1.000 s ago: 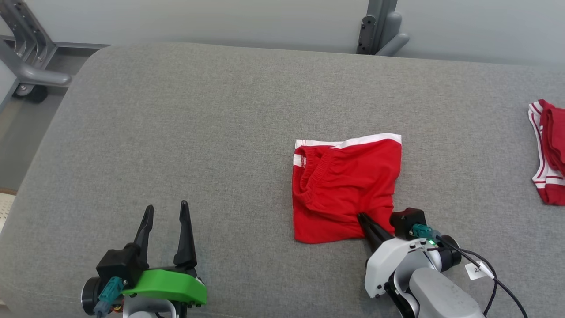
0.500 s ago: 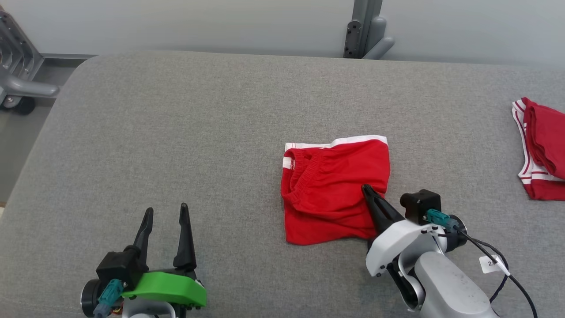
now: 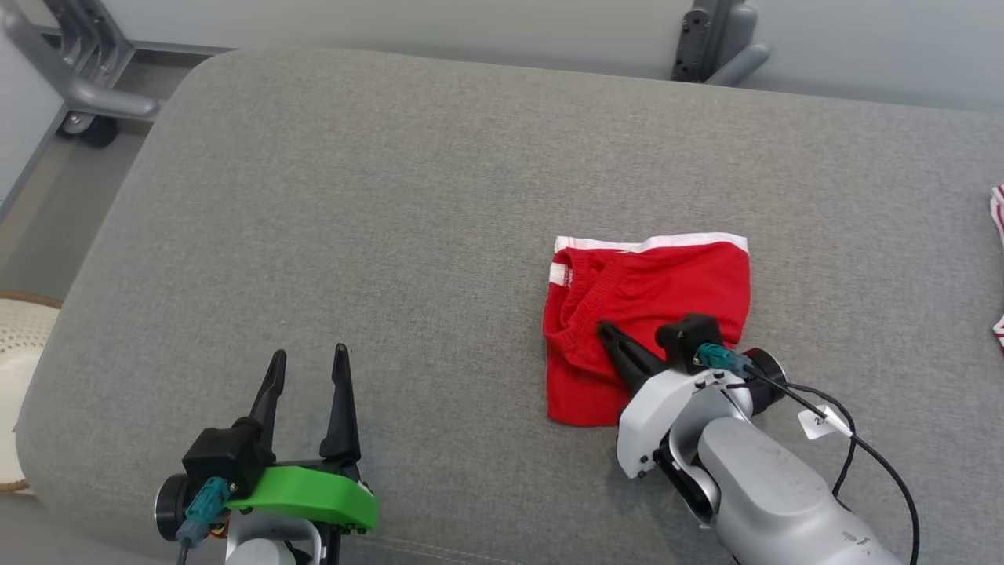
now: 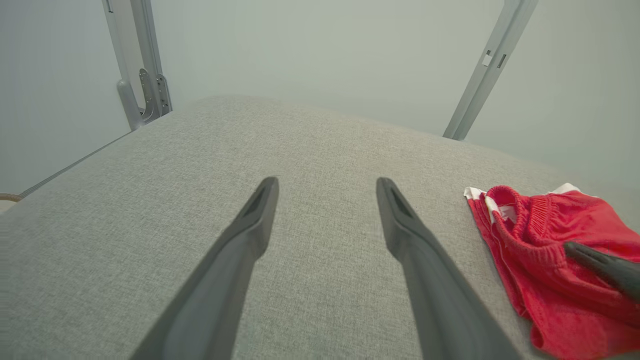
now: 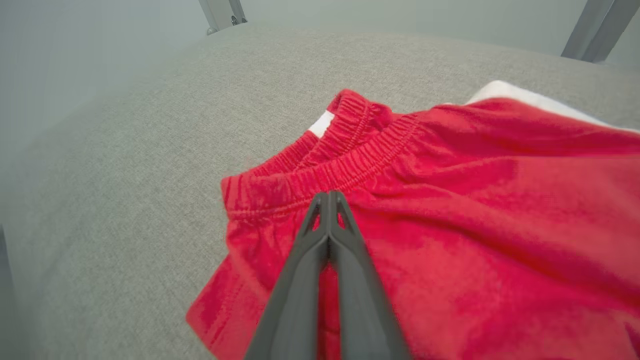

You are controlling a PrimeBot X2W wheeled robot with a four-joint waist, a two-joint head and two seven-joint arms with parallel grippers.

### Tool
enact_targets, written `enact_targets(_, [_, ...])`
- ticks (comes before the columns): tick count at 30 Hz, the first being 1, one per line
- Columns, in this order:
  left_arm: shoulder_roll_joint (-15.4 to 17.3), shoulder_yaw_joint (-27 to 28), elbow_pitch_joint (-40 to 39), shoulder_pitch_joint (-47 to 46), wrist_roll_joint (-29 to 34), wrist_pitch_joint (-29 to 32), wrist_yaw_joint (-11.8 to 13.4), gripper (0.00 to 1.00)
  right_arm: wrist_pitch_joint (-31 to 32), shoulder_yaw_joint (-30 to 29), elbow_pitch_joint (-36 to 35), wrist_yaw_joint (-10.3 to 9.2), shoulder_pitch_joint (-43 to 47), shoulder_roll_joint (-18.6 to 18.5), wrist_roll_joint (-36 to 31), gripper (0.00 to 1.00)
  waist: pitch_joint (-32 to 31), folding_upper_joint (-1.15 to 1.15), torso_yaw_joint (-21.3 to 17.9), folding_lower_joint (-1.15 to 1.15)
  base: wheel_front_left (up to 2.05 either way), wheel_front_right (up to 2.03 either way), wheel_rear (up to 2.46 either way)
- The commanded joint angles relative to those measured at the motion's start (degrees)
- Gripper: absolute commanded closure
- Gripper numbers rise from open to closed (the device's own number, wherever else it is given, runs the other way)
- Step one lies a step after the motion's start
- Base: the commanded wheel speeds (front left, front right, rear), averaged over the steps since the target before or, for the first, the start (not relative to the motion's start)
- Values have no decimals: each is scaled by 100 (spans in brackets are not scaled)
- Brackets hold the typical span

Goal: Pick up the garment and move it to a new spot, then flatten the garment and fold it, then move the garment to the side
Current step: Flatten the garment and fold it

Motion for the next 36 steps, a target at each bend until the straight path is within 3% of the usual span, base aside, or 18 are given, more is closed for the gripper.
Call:
enact_targets(1, [5, 1, 6, -94, -36, -13, -9, 0, -1, 108, 72, -2, -73, -5, 97, 100, 117, 33, 234, 0, 0, 0, 0])
enact_targets(6, [-6, 33, -1, -78, -68, -13, 26, 0, -1, 901, 313, -2, -238, -8, 574, 100, 160, 33, 423, 0, 0, 0, 0])
enact_targets(13, [-13, 73, -45, -79, -60, -13, 59, 0, -2, 1466, 458, -2, -431, -6, 861, 100, 201, 33, 391, 0, 0, 0, 0])
enact_targets(18, [-15, 113, -83, -62, -38, -13, 84, 0, -2, 1232, 176, -2, -562, -8, 662, 100, 193, 33, 219, 0, 0, 0, 0])
enact_targets(25, [-16, 128, -117, -52, 32, -13, 47, 0, -2, 304, -558, -2, -294, -33, 74, 100, 122, 33, -47, 0, 0, 0, 0])
enact_targets(26, [-16, 125, -125, -55, 50, -13, 38, 0, -2, 137, -691, -2, -239, -31, -22, 95, 107, 33, -85, 0, 0, 0, 0])
enact_targets(29, [-13, 129, -144, -93, 86, -13, 8, 0, -2, -347, -1068, -2, -13, -26, -314, 61, 61, 33, -195, 0, 0, 0, 0])
enact_targets(31, [-11, 120, -153, -117, 130, -13, 5, 0, -2, -651, -1324, -2, 137, -23, -480, 51, 28, 33, -271, 0, 0, 0, 0])
enact_targets(33, [-11, 114, -164, -134, 161, -13, -1, 0, -2, -937, -1549, -2, 294, -17, -639, 18, -5, 33, -343, 0, 0, 0, 0])
enact_targets(34, [-11, 115, -167, -138, 177, -13, -3, 0, -2, -1065, -1664, -2, 366, -14, -716, 8, -22, 33, -378, 0, 0, 0, 0])
enact_targets(35, [-11, 123, -170, -136, 196, -13, -3, 0, -2, -1205, -1770, -2, 446, -12, -782, 0, -38, 33, -414, 0, 0, 0, 0])
enact_targets(36, [-11, 123, -170, -136, 196, -13, -3, 0, -2, -1205, -1770, -2, 446, -12, -782, 0, -38, 33, -414, 0, 0, 0, 0])
